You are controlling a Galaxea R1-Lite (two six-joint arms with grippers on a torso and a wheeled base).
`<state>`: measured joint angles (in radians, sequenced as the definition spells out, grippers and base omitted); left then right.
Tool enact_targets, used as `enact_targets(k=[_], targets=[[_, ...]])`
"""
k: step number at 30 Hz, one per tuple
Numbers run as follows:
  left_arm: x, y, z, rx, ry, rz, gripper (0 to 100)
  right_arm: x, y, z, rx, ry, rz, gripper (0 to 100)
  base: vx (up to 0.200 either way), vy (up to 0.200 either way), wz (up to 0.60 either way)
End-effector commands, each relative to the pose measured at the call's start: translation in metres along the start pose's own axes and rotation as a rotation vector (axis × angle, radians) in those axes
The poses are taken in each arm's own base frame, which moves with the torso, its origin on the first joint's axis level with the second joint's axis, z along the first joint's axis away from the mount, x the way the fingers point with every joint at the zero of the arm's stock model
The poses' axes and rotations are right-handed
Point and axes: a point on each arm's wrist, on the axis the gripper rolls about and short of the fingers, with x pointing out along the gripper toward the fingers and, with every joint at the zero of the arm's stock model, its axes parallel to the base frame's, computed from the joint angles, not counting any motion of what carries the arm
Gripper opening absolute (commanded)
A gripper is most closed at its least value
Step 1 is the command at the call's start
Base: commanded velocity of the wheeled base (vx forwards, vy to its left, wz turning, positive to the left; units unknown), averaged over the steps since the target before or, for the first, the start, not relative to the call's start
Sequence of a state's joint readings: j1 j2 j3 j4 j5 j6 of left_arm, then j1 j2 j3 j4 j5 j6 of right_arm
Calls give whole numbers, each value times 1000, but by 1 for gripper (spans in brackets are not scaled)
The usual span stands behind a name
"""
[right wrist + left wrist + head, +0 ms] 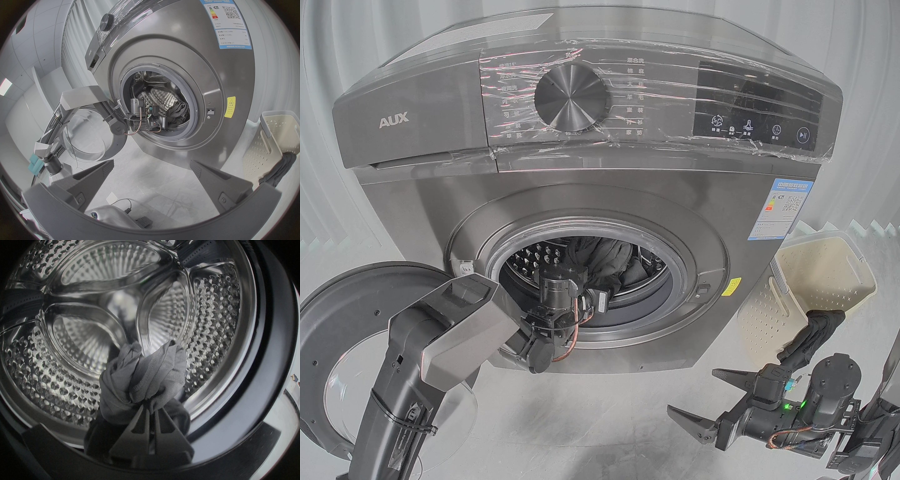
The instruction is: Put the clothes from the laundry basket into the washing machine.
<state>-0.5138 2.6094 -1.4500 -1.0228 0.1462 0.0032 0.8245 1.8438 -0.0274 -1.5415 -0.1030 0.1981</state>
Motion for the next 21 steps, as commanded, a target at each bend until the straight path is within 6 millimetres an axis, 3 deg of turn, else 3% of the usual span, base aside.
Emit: enact_targets(k=[1,10,20,21], targets=[[21,7,15,-27,-127,53,0,0,0,0,0,-2,1,100,0,0,0],[37,11,39,-53,-248,71,0,1,0,0,1,-2,-2,100,0,0,0],[41,21,40,-55,-260,89,0,1,0,1,2,-5,-1,100,0,0,0],[41,21,40,-55,-260,89,100,2,0,1,3,-7,-1,100,0,0,0]])
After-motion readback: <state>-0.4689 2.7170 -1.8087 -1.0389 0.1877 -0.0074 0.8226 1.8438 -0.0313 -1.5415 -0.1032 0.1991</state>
